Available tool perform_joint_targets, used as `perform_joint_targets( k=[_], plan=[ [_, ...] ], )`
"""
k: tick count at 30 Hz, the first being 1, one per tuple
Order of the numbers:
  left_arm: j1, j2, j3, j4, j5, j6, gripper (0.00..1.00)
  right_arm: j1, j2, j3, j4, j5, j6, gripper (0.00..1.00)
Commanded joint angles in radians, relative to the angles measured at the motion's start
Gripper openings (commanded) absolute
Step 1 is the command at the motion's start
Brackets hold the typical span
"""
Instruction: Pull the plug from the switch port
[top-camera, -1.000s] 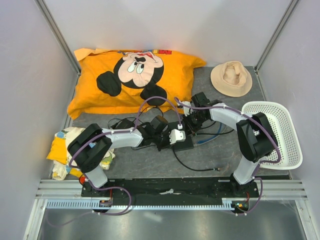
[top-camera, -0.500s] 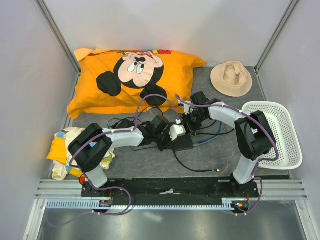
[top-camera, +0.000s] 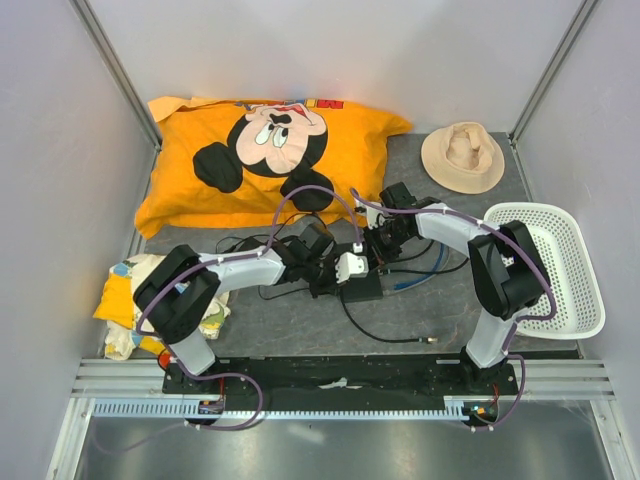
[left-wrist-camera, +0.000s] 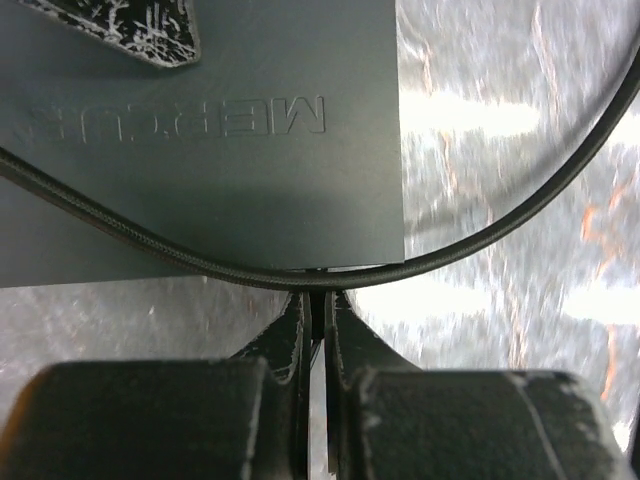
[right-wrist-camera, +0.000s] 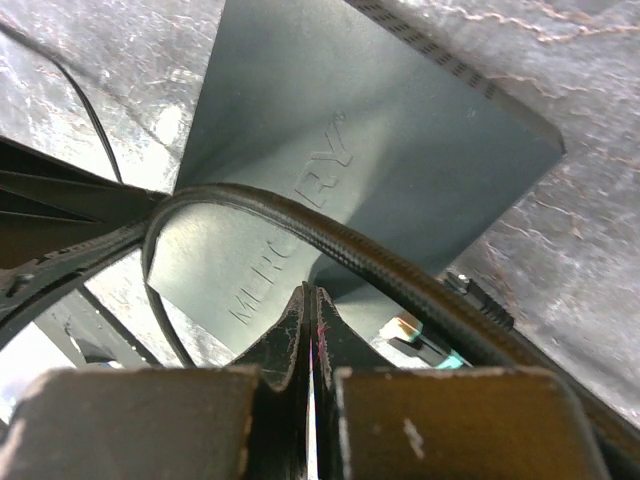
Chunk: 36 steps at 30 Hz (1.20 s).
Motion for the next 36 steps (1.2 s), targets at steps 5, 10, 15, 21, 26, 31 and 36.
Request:
perform_joint_targets(
  k=[5,10,15,21,26,31,36],
  plan=[
    [-0.052,-0.065,-0.093,0.001,-0.257,0.113,0.02,-0.003,0.118,-0.062,-0.039,0.215,-0.05,0.0],
    [-0.056,-0.051,-0.119,0.153,-0.446,0.073,0.02,-0.002,0.127,-0.06,-0.041,0.213,-0.05,0.0],
    [-0.067,-0.063,-0.233,0.325,-0.592,0.122,0.02,-0.003,0.135,-0.057,-0.039,0.218,-0.048,0.0],
    [-0.079,-0.087,-0.262,0.237,-0.518,0.067,0.02,-0.003,0.142,-0.056,-0.041,0.219,-0.05,0.0],
    [-0.053,-0.144,-0.202,-0.055,-0.228,0.087,0.02,-0.003,0.152,-0.052,-0.039,0.222,-0.053,0.0],
    [0.008,-0.14,-0.156,-0.296,0.093,0.246,0.02,-0.002,0.158,-0.051,-0.041,0.227,-0.062,0.0],
    [0.039,-0.161,-0.165,-0.304,0.054,0.245,0.02,-0.002,0.141,-0.059,-0.035,0.218,-0.065,0.0]
  ],
)
